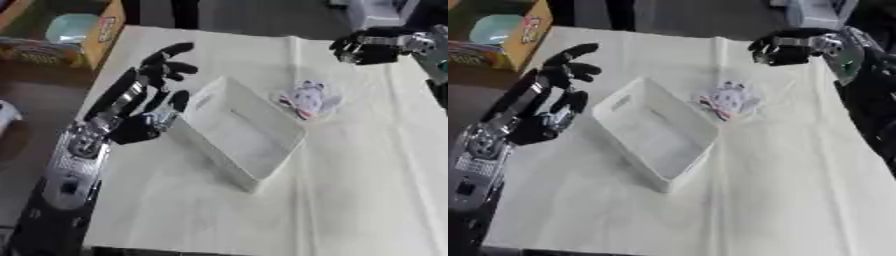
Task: Pick up objects on the table and place them in the box.
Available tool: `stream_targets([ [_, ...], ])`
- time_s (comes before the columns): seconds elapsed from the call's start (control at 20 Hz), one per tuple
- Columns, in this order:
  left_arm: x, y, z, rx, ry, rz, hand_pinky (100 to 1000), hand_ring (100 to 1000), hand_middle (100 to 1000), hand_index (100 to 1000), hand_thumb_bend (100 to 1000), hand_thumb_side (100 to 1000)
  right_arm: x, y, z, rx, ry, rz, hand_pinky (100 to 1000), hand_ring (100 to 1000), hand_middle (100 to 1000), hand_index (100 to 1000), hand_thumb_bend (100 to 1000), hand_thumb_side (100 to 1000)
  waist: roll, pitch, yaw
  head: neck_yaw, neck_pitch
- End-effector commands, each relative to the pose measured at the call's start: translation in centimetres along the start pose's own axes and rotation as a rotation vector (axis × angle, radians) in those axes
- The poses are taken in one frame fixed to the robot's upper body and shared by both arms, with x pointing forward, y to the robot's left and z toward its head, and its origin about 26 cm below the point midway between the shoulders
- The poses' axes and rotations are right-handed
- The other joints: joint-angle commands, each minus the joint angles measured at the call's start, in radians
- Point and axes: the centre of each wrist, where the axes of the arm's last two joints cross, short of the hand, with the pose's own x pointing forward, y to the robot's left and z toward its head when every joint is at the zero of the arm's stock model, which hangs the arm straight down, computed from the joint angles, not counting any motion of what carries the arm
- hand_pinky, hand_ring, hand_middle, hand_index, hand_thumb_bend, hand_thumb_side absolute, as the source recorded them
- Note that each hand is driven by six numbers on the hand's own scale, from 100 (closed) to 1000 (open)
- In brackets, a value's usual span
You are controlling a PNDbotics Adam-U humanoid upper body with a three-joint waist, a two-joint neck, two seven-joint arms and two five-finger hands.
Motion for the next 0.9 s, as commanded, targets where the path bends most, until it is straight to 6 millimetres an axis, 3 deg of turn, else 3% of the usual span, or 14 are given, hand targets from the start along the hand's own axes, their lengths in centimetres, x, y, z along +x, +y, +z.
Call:
stream_targets([
  [0.05,0.3,0.7,-0.3,0.004,-0.019,-0.021,754,100,967,838,100,772,0.6,-2.1,1.3,-0.007,-0.016,0.004,776,828,843,957,100,976,0.001,-0.02,-0.006,0.011,-0.003],
  [0.9,0.2,0.7,-0.4,-0.004,-0.021,-0.03,754,100,966,839,100,769,7.6,-1.9,-0.9,-0.078,0.004,0.143,790,835,820,942,100,964,0.005,-0.021,-0.006,0.021,-0.003],
])
